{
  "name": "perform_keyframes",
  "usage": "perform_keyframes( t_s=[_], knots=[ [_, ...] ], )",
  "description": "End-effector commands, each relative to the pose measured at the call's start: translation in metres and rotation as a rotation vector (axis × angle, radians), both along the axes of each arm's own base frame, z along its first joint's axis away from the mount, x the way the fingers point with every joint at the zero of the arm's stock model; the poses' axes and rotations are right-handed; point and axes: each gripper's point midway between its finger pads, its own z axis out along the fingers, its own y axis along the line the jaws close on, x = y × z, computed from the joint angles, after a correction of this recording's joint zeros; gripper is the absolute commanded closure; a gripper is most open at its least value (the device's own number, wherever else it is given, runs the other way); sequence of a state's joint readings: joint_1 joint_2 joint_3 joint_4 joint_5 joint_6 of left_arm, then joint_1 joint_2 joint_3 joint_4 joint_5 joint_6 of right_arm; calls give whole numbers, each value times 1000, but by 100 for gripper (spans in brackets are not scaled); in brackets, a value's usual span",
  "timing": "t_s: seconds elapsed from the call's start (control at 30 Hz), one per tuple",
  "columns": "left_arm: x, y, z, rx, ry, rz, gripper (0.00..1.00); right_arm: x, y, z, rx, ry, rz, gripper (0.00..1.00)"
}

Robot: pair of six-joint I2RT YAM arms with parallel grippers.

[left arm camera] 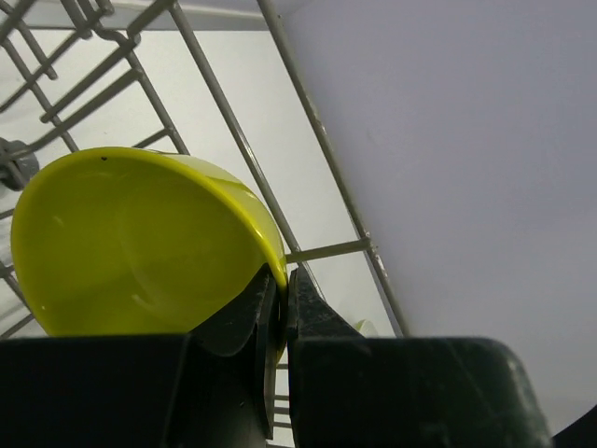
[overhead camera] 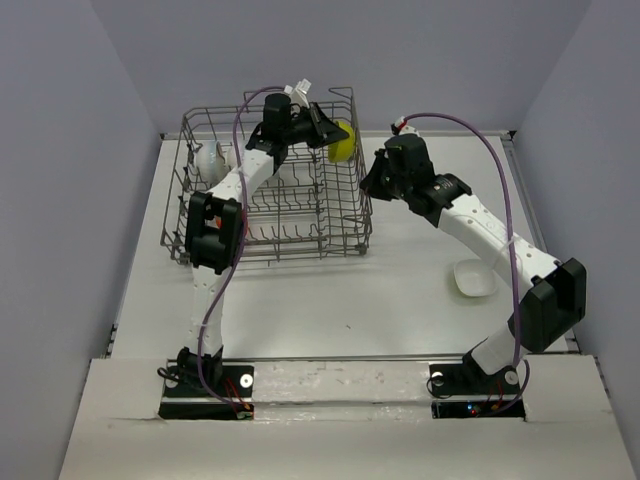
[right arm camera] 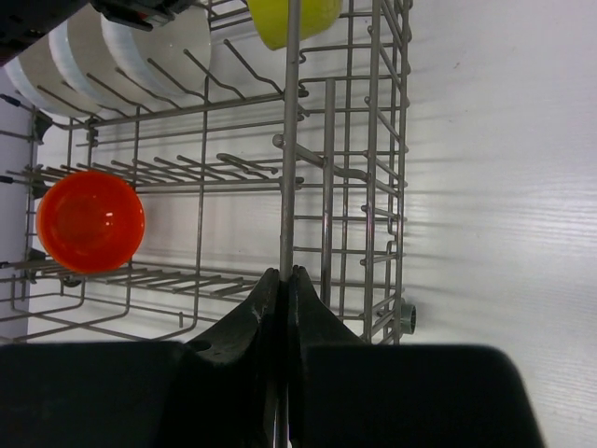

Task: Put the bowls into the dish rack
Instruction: Insert the bowl into the dish rack.

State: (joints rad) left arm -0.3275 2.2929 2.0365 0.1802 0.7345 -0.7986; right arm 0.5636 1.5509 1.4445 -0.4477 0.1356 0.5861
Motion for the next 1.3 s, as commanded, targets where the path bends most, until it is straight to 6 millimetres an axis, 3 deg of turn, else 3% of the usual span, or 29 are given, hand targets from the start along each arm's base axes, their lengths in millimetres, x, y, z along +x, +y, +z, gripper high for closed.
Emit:
perform_keyframes(
  t_s=[0.0,0.43,0.77,0.97,1.27],
  knots=[
    [-26,-10,62,-146,-109,-100,100,-2,-7,-18,-78,16,25,99],
    [-27,-15,29,-189,-4,-67,100,-3,-7,-17,-71,15,23,99],
    [-41,-13,36,-350,-8,-103,100,-2,-8,-18,-72,15,21,99],
    [-48,-8,30,-437,15,-119,100,-3,-8,-19,-74,17,23,99],
    [-49,-5,25,-453,18,-116,100,-3,-7,-18,-71,17,24,99]
  ],
)
